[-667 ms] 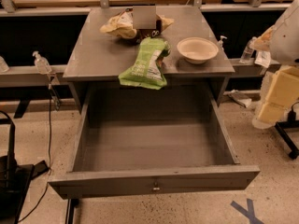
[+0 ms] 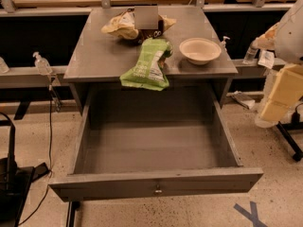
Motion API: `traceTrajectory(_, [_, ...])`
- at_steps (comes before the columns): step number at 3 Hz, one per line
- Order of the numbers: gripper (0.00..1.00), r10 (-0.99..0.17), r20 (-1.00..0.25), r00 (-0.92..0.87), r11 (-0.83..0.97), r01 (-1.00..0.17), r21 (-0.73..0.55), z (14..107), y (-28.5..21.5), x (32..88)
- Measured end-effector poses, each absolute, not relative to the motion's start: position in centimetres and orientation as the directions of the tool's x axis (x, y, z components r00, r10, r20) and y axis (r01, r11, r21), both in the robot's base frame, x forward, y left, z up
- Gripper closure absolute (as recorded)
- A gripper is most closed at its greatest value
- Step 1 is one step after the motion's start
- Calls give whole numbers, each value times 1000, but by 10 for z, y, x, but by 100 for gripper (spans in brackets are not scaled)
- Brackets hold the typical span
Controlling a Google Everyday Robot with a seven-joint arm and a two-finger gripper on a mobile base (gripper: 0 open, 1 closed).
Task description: Place green rice chip bag into top drawer
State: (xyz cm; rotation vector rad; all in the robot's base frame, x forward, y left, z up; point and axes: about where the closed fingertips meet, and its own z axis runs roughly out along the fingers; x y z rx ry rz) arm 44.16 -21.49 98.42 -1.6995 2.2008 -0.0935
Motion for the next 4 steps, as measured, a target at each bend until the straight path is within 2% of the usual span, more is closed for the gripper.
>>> traceTrajectory(2, [0,-938,-346,-6,128,-934,-332,980,-164,521])
traceTrajectory(3, [0,-910,-413,43,115,-930,-350,972,-119,544])
traceTrajectory(4, [0,-910,-413,43,115,-930,-351,972,-119,544])
